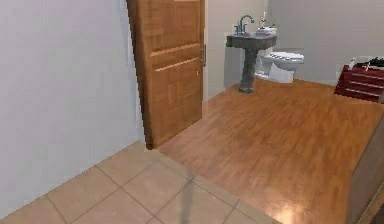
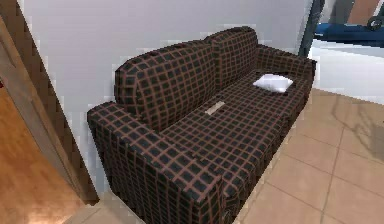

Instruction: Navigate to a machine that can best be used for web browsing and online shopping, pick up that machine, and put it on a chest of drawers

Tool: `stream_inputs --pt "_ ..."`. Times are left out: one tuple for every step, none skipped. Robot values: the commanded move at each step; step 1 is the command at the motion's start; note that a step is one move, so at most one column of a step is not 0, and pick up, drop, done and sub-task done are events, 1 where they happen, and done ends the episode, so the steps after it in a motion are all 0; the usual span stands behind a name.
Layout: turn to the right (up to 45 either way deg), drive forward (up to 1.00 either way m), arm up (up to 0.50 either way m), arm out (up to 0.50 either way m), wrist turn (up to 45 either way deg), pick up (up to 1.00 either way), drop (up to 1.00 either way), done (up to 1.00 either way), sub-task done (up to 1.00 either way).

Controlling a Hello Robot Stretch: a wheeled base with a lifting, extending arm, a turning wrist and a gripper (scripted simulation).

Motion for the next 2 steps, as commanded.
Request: stream_inputs --pt "15.0 0.00 0.00 0.00 0.0 0.00 0.00 0.00 0.00" --pt "3.0 0.00 0.00 0.00 0.0 0.00 0.00 0.00 0.00"
